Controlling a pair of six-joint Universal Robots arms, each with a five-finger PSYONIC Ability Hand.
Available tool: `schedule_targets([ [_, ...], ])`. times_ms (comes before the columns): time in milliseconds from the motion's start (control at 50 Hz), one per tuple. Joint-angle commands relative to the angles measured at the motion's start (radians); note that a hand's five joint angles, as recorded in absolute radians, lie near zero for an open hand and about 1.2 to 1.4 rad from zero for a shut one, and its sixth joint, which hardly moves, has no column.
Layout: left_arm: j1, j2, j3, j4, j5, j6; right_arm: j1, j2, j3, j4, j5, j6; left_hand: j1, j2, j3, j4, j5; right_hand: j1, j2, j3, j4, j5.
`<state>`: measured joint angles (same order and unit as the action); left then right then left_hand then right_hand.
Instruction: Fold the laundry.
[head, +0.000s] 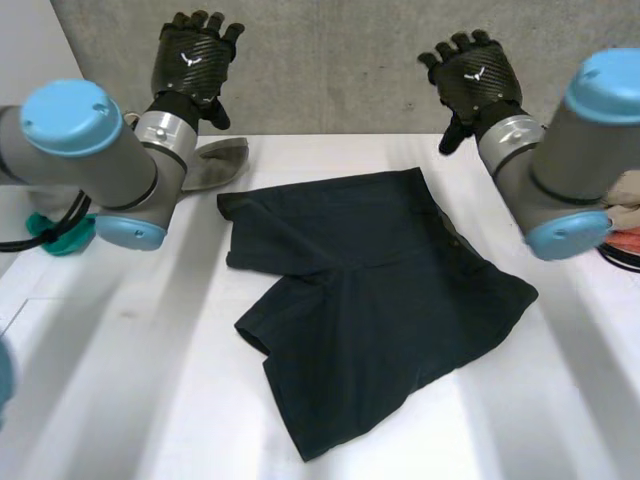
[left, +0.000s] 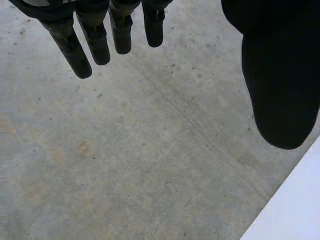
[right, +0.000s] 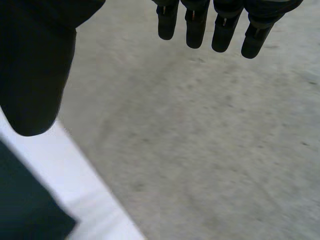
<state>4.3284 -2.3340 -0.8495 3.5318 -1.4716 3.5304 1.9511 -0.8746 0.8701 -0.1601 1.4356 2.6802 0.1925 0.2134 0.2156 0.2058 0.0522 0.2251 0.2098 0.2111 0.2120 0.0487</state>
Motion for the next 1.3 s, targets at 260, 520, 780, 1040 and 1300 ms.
schedule_targets([
  [260, -0.387, 0.478, -0.793, -0.427, -0.200, -0.238, -0.365, -0.262, 0.621, 0.392, -0.400, -0.569, 0.229, 0.208, 0.206, 0.216, 0.195, 0.036, 0.051, 0.050, 0.049, 0.038],
  [520, -0.490, 0.371, -0.872, -0.389, -0.199, -0.363, -0.443, -0.115, 0.698, 0.220, -0.527, -0.606, 0.229, 0.209, 0.206, 0.216, 0.195, 0.291, 0.306, 0.305, 0.304, 0.293],
  [780, -0.496, 0.259, -0.836, -0.324, -0.249, -0.360, -0.437, -0.079, 0.707, 0.085, -0.529, -0.507, 0.306, 0.285, 0.283, 0.292, 0.272, 1.171, 1.186, 1.185, 1.184, 1.173],
  [1040, -0.507, 0.235, -0.812, -0.272, -0.266, -0.328, -0.437, -0.130, 0.767, 0.077, -0.518, -0.467, 1.204, 1.183, 1.181, 1.190, 1.170, 1.171, 1.186, 1.185, 1.184, 1.173],
  [1300, -0.527, 0.571, -0.865, -0.293, -0.312, -0.251, -0.448, -0.375, 0.816, 0.260, -0.458, -0.444, 1.204, 1.183, 1.181, 1.190, 1.170, 1.171, 1.186, 1.185, 1.184, 1.173],
])
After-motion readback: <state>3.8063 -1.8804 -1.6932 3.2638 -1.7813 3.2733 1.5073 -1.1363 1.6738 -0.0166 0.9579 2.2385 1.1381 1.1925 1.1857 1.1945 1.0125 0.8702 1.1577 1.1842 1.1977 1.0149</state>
